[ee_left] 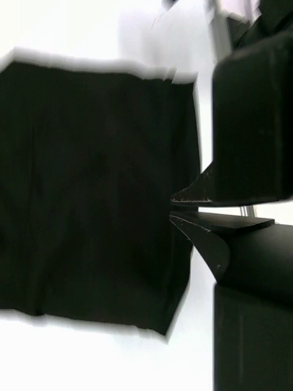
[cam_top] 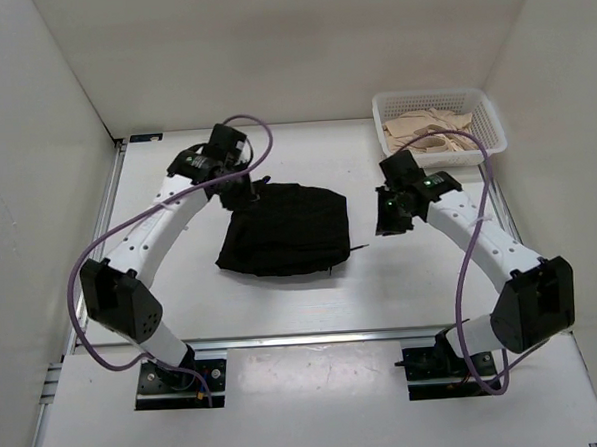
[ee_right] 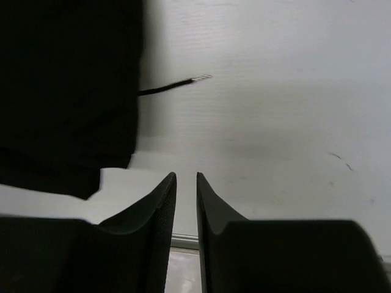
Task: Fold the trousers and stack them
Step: Fold the trousers
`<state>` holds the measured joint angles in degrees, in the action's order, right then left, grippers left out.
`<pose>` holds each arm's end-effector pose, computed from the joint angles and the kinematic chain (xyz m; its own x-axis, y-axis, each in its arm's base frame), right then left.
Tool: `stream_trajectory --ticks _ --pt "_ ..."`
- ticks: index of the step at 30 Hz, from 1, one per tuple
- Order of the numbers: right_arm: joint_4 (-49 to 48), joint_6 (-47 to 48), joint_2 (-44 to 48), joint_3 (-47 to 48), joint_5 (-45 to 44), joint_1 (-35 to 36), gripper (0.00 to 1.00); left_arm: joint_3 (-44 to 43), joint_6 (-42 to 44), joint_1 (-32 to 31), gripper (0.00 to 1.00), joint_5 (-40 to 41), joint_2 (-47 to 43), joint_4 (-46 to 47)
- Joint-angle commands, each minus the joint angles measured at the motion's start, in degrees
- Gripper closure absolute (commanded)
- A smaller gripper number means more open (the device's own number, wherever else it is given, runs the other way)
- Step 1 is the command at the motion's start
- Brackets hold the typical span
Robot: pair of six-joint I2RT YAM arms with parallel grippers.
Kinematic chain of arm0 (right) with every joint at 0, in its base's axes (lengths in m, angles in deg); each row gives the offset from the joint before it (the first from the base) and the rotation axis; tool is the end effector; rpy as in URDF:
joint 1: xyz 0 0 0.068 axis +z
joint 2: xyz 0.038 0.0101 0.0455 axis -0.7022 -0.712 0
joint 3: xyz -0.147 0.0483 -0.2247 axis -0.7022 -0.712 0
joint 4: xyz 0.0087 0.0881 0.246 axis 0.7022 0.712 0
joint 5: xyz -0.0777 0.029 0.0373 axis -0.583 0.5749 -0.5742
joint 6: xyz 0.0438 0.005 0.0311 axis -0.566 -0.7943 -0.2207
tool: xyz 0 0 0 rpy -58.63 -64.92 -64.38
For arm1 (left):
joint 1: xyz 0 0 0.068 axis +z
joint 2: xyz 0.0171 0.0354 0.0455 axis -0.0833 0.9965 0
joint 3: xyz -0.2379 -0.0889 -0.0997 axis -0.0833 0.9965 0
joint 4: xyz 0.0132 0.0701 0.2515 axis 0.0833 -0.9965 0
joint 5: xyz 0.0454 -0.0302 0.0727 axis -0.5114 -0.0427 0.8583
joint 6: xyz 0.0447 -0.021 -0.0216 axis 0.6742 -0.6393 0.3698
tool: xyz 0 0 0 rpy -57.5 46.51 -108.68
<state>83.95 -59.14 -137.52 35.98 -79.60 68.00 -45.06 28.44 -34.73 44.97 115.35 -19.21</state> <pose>0.2552 0.1069 0.2829 -0.8721 0.1150 -0.4755 0.0468 0.9871 0.1530 0.2904 -0.1666 0.3505 -0.8877 -0.1126 -0.4465 0.0127 0.9633 -0.2680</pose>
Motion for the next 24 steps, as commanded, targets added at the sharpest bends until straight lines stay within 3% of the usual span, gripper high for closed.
stream_trajectory --ticks 1,7,11,15,19,24 --pt "-2.2 0.3 -3.2 6.2 3.7 4.8 0.76 7.8 2.8 4.7 0.81 -0.9 -1.7 3.0" --pt "-5.1 -0.3 -15.2 18.9 6.6 11.7 0.77 16.4 2.8 9.8 0.81 -2.2 0.7 11.0" --pt "-7.2 -0.8 -24.8 21.3 10.3 13.5 0.81 18.5 2.8 10.4 0.9 -2.8 7.4 13.6" --pt "-11.4 -3.1 -26.4 13.0 11.1 17.0 0.86 22.9 3.4 10.4 0.9 -3.3 10.5 13.6" --pt "-14.4 -4.4 -27.1 3.3 9.0 22.0 0.86 32.1 1.8 10.4 0.9 -3.8 3.6 13.6" --pt "-11.7 -4.4 -28.0 2.0 2.3 23.1 0.91 34.1 1.8 10.4 0.9 -5.2 -3.3 10.7"
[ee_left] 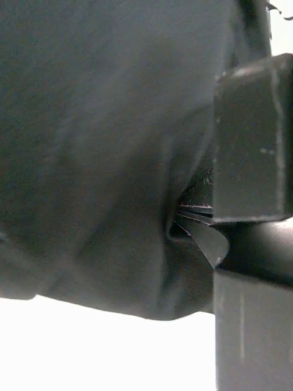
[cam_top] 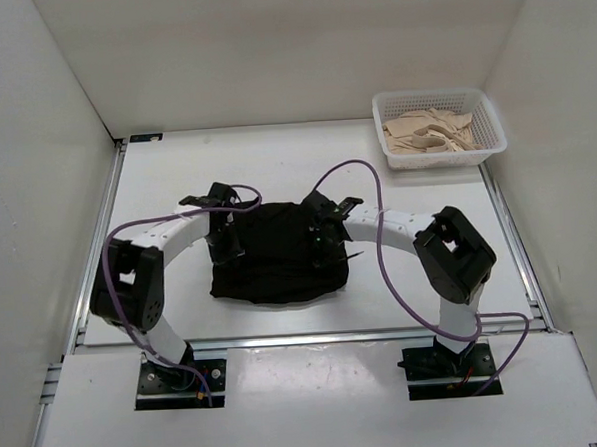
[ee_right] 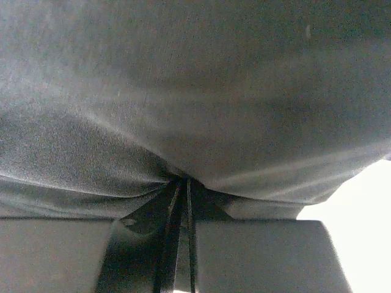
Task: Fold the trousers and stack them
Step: Fold the trousers
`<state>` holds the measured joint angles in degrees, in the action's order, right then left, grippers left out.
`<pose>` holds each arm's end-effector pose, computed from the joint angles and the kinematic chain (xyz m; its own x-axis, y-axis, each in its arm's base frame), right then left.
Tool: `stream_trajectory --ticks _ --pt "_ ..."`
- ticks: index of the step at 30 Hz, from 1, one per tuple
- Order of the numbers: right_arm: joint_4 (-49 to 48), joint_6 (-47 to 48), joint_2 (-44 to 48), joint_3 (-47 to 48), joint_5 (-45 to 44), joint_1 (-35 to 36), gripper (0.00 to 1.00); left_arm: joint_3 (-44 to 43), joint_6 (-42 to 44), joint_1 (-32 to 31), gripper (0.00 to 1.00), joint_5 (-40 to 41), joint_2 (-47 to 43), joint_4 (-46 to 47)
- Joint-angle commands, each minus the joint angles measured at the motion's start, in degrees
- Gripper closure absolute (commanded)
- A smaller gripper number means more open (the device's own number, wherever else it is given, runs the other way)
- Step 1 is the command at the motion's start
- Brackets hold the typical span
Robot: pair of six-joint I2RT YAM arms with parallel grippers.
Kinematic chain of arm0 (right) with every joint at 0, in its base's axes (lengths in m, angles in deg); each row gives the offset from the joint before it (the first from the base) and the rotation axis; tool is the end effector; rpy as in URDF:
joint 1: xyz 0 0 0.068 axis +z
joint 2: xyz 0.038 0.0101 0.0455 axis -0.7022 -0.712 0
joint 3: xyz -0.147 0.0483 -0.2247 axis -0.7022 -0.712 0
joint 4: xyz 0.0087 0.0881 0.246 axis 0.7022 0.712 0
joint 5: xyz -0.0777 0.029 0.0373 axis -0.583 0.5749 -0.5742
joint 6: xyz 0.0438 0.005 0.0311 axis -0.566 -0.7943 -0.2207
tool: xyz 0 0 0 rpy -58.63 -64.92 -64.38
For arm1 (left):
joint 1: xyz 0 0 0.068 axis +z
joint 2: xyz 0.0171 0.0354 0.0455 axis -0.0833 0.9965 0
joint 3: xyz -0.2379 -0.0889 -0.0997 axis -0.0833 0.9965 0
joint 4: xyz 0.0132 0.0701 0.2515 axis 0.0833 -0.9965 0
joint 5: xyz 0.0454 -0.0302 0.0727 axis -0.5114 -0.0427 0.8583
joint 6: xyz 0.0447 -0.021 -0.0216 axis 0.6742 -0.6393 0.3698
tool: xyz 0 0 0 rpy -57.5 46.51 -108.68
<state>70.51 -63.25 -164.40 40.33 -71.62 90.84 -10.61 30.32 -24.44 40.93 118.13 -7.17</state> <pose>0.2521 0.2657 0.1728 -0.9335 -0.2288 -0.2762 -0.2929 0.9307 0.2189 0.2755 -0.1004 0.1734 -0.9787 -0.1943 -0.0660 -0.1873 0.9773 -0.0993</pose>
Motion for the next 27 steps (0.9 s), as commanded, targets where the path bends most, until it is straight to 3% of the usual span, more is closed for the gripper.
stream_trajectory --ticks 1,5,10,16,21,24,27 --pt "3.5 0.2 0.2 -1.6 -7.3 0.3 0.91 -1.4 -0.1 0.1 0.9 -1.2 -7.2 -2.7" --pt "9.1 3.1 9.4 6.0 -13.4 0.3 0.91 -10.4 1.0 0.1 0.9 0.3 -13.3 -8.4" --pt "11.9 5.5 11.7 12.2 -9.7 1.8 0.89 -15.6 1.0 0.1 0.9 1.4 -12.4 -9.7" --pt "4.6 2.7 8.5 4.4 -5.2 7.6 0.89 -7.3 -1.0 0.1 0.9 -0.7 -7.7 -4.5" --pt "-2.5 -0.2 3.1 -2.9 -4.1 7.6 0.89 0.9 -3.5 -1.4 0.9 -2.5 -7.7 -0.4" --pt "-1.5 0.5 1.6 -1.9 -4.6 7.6 0.9 0.9 -3.5 -1.4 0.9 -3.2 -8.6 -0.5" --pt "3.6 2.3 7.1 2.5 -9.9 7.6 0.9 -4.0 -2.4 -1.4 0.9 -1.1 -12.4 -5.5"
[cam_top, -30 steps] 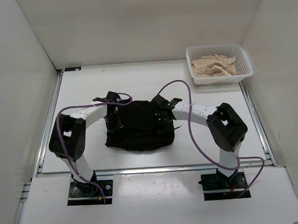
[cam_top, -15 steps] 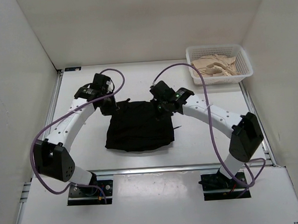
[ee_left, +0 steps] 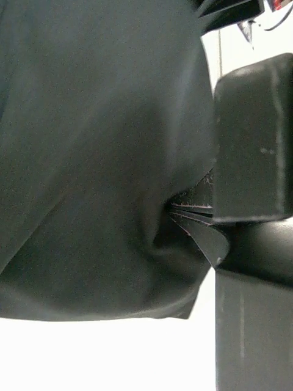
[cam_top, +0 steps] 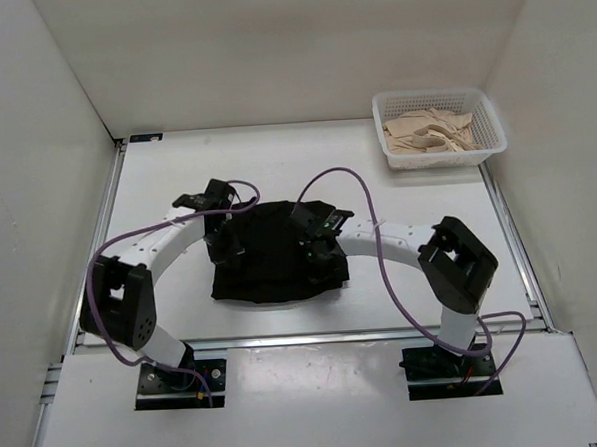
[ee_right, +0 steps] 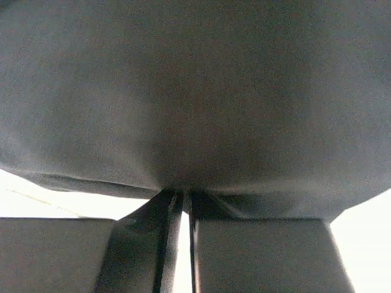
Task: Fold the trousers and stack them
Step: Fold the trousers
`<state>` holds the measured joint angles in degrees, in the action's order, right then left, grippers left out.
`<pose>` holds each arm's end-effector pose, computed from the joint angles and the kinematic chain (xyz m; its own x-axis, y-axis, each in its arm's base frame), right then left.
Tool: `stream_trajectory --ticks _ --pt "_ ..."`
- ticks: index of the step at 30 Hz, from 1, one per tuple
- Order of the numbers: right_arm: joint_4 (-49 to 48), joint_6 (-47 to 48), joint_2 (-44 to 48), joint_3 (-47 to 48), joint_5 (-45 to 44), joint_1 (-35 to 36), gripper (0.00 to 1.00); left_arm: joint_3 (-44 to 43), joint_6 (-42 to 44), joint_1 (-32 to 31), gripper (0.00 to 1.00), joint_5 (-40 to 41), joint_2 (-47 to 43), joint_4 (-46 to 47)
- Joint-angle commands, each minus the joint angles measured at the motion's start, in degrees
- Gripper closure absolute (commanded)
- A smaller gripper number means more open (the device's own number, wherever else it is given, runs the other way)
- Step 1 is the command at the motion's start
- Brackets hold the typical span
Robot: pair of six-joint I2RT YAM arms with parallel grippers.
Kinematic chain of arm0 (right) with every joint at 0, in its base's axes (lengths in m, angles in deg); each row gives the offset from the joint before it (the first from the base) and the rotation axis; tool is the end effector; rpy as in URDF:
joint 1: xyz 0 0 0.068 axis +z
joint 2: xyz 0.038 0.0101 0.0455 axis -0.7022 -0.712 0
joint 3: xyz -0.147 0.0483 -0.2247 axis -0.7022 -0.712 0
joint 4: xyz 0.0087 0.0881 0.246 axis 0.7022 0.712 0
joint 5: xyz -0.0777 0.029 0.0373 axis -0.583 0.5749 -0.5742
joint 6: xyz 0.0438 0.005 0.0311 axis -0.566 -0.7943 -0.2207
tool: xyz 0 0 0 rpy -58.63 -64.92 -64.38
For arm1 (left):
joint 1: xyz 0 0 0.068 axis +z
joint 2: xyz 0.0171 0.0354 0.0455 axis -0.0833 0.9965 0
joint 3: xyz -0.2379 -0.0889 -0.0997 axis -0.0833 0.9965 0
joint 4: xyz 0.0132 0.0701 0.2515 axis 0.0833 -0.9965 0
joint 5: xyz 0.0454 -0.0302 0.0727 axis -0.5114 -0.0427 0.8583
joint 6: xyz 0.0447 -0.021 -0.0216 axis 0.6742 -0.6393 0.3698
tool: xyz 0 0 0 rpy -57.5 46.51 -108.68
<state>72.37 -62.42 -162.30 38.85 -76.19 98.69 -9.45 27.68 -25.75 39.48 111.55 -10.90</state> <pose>0.2096 0.2874 0.1771 -0.8833 -0.3607 -0.2995 -0.4147 0.8992 0.1399 0.2548 -0.1006 0.1978 -0.9737 -0.2161 -0.0721 -0.2047 0.9689 -0.1391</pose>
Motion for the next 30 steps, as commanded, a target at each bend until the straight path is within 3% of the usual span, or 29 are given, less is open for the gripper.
stream_trajectory --ticks 1,3,5,9,10,11,12,13,14,15,24,30 --pt "3.0 2.0 7.0 6.8 -7.2 -0.2 0.87 -9.3 1.3 -0.1 0.87 3.0 -7.0 -3.6" --pt "6.7 3.1 13.0 9.7 -11.3 -0.2 0.81 -14.2 2.5 -0.1 0.82 5.7 -9.9 -7.0" --pt "8.1 4.3 18.1 12.8 -15.7 -1.5 0.61 -21.3 3.9 -0.1 0.78 8.9 -11.1 -10.9" --pt "11.3 5.6 23.7 15.2 -19.5 -5.2 0.35 -30.9 4.4 -0.1 0.77 12.6 -12.5 -15.9" --pt "12.9 5.6 24.6 15.8 -22.4 -6.6 0.19 -32.3 4.4 -0.1 0.77 13.4 -13.2 -16.7" --pt "13.9 4.5 26.4 15.8 -24.7 -7.2 0.13 -34.7 4.4 -0.1 0.77 15.2 -14.5 -17.7" --pt "15.9 3.9 27.4 15.8 -27.0 -8.5 0.08 -35.7 4.4 -0.1 0.66 16.4 -15.3 -17.8" --pt "17.1 2.1 28.4 15.8 -29.4 -9.3 0.02 -36.5 4.4 -0.1 0.44 17.3 -16.1 -18.3" --pt "18.3 1.0 30.6 15.8 -34.1 -10.0 0.0 -37.1 4.4 -0.1 0.18 18.9 -18.4 -18.3" --pt "19.2 0.1 31.9 15.8 -36.2 -11.4 0.0 -37.8 4.4 -0.1 0.0 19.7 -19.7 -18.3" --pt "26.5 -5.2 44.9 13.6 -52.6 -15.9 0.0 -35.5 0.4 -0.1 0.0 28.7 -32.7 -15.4" --pt "28.6 -7.8 50.1 11.5 -54.7 -15.9 0.01 -31.8 -0.9 -0.1 0.0 31.1 -36.7 -12.8"
